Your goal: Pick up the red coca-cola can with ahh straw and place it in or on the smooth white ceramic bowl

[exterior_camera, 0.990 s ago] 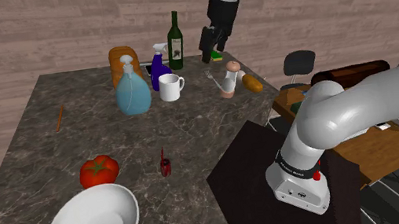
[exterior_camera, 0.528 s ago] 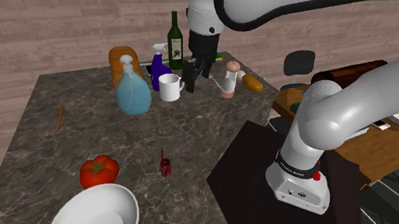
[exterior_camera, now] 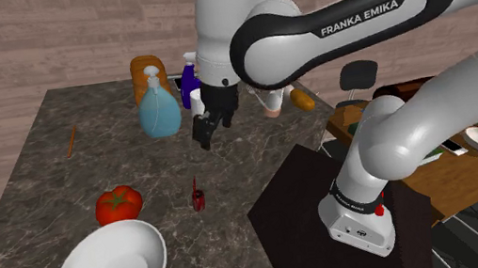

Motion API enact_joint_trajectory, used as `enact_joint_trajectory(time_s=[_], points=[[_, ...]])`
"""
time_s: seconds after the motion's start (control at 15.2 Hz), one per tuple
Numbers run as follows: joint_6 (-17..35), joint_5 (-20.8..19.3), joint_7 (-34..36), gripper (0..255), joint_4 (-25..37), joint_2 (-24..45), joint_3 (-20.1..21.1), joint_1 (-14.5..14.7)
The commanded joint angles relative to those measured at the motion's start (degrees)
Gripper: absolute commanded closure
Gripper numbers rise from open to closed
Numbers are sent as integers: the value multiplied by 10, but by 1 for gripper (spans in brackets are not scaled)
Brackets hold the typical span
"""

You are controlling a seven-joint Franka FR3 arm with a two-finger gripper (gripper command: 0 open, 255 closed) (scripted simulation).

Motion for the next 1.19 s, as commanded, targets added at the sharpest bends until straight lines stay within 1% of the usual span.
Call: enact_joint_trajectory(time_s=[0.0,0.2,0.46,0.92,1.12], points=[[25,5,20,0,1,28,22,4],[64,6,55,0,9,79,59,6],[111,-8,104,0,27,150,105,3],[174,-29,121,0,4,194,121,-8],[180,-32,123,0,3,198,122,-9]])
